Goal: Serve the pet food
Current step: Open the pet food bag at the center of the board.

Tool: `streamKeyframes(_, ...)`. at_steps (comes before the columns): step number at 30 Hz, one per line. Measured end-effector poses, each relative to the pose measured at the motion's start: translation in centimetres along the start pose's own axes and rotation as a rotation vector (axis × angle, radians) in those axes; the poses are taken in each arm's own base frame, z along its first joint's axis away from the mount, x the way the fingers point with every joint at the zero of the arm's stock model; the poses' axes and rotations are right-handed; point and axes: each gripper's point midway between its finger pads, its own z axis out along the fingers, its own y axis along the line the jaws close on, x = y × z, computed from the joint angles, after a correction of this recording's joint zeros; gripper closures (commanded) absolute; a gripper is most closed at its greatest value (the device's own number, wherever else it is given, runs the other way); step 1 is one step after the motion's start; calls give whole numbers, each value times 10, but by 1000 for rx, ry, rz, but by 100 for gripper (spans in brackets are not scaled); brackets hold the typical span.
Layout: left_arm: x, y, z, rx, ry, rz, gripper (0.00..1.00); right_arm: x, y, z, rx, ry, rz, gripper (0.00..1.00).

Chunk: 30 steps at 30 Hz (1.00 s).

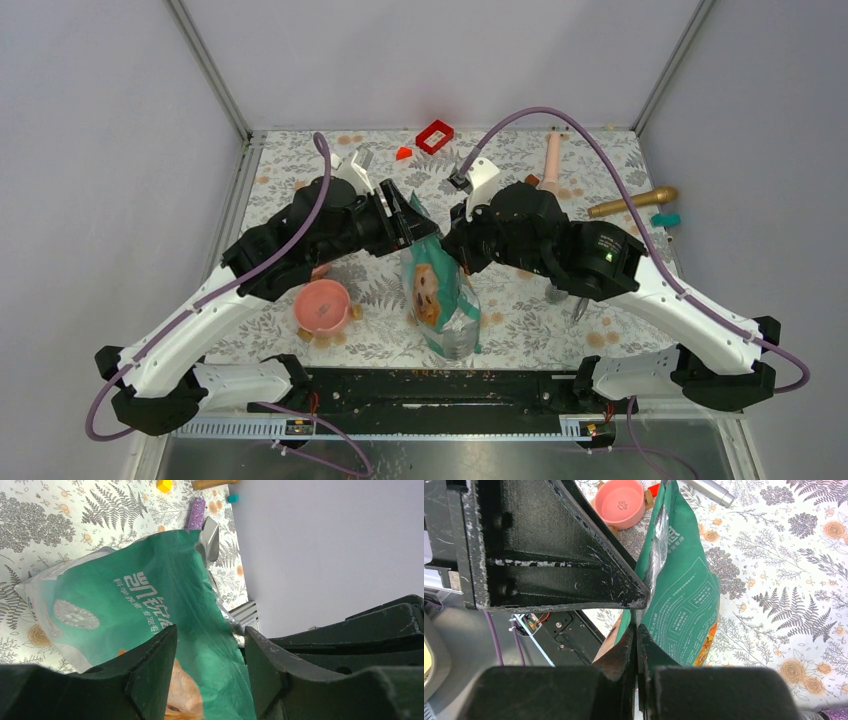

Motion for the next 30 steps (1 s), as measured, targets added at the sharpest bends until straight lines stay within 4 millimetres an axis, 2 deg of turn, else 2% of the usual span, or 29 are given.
streamKeyframes(3, 3, -2, 0, 10, 13, 2, 58, 0, 1, 0, -4, -1, 7, 100)
streamKeyframes(8, 8, -3, 2, 11, 27, 7, 60, 0, -1, 0, 20, -1, 41, 100)
streamKeyframes(10, 10, -2, 4, 15, 24, 5, 58, 1, -3, 0, 37, 0, 59, 100)
streamKeyframes(14, 14, 3, 7, 15, 18, -1, 47, 5, -5, 2, 62, 11, 98, 100)
streamKeyframes(20, 18, 7, 12, 30, 11, -5, 51, 7, -5, 4, 78, 29, 134, 100)
streamKeyframes(27, 16, 7, 16, 24, -7, 36, 37, 6, 6, 1, 36, 94, 117, 100)
streamKeyframes(30, 12, 12, 26, -34, -16, 60, 38, 5, 9, -1, 22, 122, 103, 100)
